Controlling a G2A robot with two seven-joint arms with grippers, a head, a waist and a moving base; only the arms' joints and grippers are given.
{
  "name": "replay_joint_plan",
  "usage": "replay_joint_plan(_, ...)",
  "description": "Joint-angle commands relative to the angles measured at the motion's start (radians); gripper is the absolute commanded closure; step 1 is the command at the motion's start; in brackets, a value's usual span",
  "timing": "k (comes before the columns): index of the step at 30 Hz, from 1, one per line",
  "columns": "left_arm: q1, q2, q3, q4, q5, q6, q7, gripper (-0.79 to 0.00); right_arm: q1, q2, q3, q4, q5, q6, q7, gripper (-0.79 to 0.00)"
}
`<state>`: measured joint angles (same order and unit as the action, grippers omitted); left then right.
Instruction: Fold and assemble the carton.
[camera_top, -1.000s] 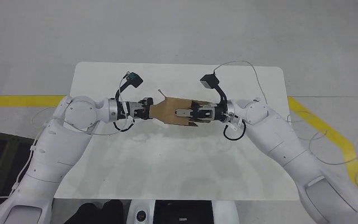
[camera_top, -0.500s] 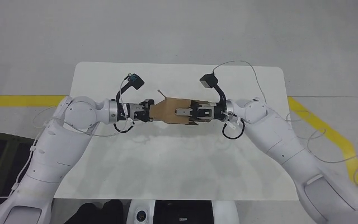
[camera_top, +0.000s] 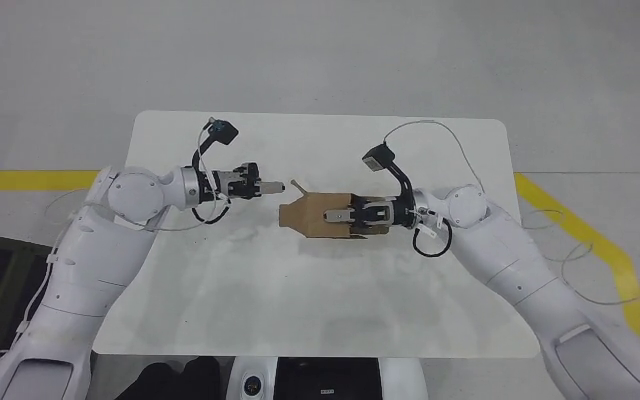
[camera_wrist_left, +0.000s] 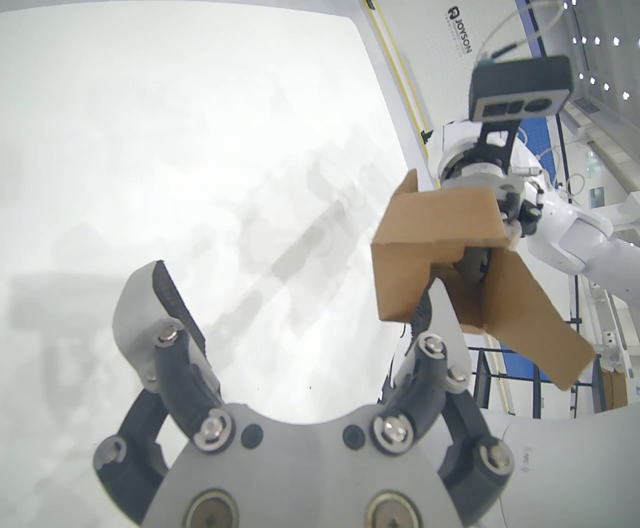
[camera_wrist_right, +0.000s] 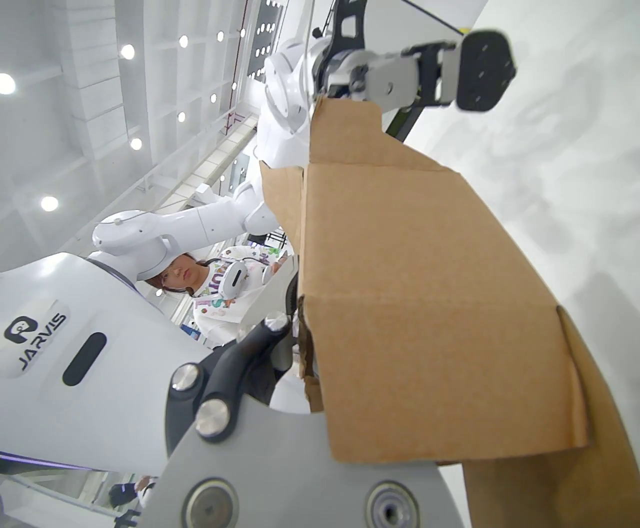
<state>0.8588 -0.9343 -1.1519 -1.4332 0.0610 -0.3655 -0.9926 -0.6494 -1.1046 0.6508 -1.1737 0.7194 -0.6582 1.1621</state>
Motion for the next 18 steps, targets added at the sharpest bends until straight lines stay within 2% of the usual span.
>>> replay_joint_plan(1, -0.009, -0.003, 0.004, 0.014, 0.003, 0.012, 0.016, -0.785, -0.008, 0.003, -0.004, -0.017, 0.008, 0.018, 0.018, 0.000)
replay_joint_plan(9, -0.027, -0.013, 0.039, 0.015, -0.001, 0.026, 0.024, -0.785, 0.000, -0.009, -0.038, -0.029, 0.015, 0.039, 0.039, 0.000)
replay_joint_plan(18, -0.018, -0.014, 0.051, -0.021, -0.056, -0.027, -0.041, -0.785, 0.018, -0.020, -0.041, 0.024, -0.002, -0.010, -0.010, 0.000)
